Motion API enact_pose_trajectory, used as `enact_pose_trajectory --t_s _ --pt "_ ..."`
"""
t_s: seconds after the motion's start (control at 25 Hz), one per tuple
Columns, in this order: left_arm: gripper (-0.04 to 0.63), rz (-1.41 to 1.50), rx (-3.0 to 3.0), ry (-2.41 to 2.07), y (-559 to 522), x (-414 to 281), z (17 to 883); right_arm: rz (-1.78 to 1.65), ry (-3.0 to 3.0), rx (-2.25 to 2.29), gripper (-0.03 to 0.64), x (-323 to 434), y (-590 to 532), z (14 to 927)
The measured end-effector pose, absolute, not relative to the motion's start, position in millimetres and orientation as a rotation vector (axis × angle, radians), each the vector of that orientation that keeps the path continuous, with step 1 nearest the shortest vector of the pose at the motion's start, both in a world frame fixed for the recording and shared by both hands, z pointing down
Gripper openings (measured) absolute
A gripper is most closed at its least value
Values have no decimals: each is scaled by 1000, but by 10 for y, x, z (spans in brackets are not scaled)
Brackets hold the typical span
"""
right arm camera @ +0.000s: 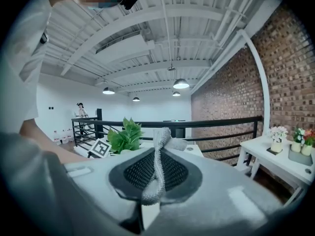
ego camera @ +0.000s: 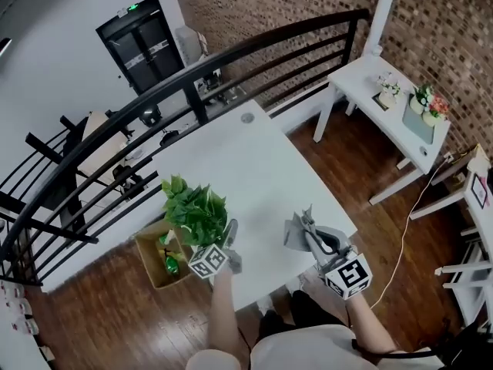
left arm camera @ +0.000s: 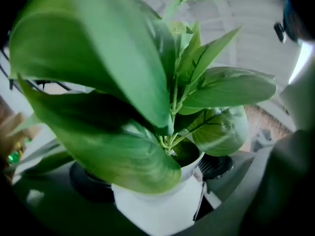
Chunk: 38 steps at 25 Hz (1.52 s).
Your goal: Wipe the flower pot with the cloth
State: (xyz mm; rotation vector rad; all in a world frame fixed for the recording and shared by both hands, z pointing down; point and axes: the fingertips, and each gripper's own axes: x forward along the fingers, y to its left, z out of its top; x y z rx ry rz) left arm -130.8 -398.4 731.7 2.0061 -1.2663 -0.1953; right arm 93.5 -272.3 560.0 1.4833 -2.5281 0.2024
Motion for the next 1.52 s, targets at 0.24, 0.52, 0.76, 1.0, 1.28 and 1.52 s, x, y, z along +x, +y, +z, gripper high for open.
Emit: enact_pose_trajectory --t_s 0.24,0.52,0.76,1.0,1.28,1.52 --pt "538 -488 1928 -795 -3545 -1151 6212 126 -2722 1358 11 566 -2839 5208" --pt "537 -603 2101 -370 -2990 -880 4983 -113 -3018 885 12 -161 -2845 4207" --pt "537 -620 2232 -252 -2698 -748 4412 -362 -3089 477 11 -688 -2488 3837" --pt "537 -515 2422 -347 -2617 -824 4159 -193 -3189 549 11 -553 -2704 3797" --pt "538 -422 2531 -359 -2422 -858 3893 -13 -3283 477 11 -579 -2859 3815" --pt "538 -563 2457 -202 -2200 -797 3704 238 -3389 299 11 -685 -2877 3883"
